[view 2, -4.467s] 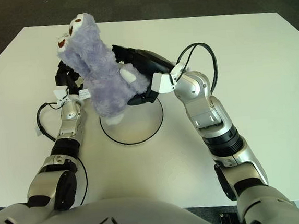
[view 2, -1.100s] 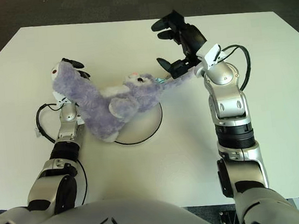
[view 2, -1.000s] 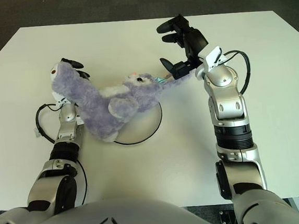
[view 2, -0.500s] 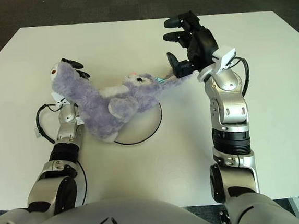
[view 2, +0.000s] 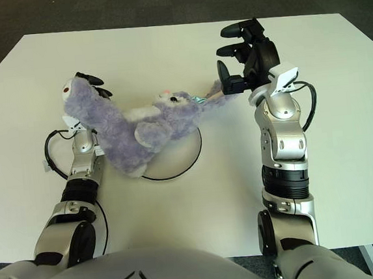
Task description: Put the doll into the plate.
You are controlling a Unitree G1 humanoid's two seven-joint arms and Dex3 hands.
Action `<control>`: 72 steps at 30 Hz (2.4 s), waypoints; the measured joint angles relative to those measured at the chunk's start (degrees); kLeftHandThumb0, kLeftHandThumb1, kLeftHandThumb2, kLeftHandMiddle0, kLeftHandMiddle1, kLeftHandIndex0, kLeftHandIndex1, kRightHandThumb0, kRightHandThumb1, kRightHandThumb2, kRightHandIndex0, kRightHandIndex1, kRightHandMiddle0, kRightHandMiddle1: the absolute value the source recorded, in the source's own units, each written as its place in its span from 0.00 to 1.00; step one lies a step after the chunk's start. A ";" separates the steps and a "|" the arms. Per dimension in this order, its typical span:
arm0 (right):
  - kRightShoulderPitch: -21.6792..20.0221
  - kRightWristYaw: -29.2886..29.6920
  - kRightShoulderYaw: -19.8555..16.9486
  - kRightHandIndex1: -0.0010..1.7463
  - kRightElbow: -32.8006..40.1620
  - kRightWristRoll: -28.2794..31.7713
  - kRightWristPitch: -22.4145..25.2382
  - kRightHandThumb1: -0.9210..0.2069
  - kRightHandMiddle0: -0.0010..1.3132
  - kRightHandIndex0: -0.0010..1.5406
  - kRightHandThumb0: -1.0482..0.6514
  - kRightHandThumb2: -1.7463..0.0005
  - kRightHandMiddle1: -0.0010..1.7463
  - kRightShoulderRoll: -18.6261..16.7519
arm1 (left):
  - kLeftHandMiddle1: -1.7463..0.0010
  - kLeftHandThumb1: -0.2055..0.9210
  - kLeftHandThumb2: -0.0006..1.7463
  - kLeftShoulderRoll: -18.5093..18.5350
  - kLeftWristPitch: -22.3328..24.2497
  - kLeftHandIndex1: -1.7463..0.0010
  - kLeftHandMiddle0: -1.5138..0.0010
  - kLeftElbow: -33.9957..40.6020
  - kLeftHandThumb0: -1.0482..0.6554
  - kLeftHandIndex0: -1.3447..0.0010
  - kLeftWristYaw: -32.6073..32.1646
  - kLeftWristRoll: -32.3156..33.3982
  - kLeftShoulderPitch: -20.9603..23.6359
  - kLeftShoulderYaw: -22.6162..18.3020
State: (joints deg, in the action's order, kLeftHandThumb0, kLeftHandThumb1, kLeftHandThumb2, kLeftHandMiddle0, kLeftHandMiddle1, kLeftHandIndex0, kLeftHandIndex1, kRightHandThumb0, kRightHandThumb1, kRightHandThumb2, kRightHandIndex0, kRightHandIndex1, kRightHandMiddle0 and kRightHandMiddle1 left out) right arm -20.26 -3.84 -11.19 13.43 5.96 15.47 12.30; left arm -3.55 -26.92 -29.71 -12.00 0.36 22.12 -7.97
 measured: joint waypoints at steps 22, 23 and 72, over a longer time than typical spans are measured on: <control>1.64 7.81 -1.41 0.84 -2.63 -3.46 -2.07 0.47 0.39 0.40 0.61 0.36 0.94 -1.59 | 0.00 0.21 0.95 0.51 1.91 0.02 0.42 0.50 0.60 0.57 1.21 0.12 -0.29 0.20; 1.75 7.90 -1.44 0.84 -2.81 -3.51 -2.19 0.47 0.39 0.40 0.61 0.36 0.94 -1.59 | 0.00 0.21 0.95 0.52 1.91 0.02 0.42 0.50 0.60 0.57 1.22 0.13 -0.30 0.19; 2.10 18.43 -6.33 0.92 -18.61 -1.77 -9.21 0.82 0.48 0.58 0.62 0.06 1.00 -9.36 | 0.00 0.18 0.95 0.75 1.91 0.05 0.41 0.81 0.60 0.53 2.22 0.69 -0.62 0.10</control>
State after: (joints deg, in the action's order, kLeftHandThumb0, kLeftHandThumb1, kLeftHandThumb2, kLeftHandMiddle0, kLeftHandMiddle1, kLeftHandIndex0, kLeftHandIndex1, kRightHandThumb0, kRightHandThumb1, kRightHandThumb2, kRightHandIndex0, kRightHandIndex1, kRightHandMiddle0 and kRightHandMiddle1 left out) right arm -18.16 14.59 -17.52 -5.18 4.19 6.26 2.94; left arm -2.80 -25.02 -28.89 -9.78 1.05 21.50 -7.87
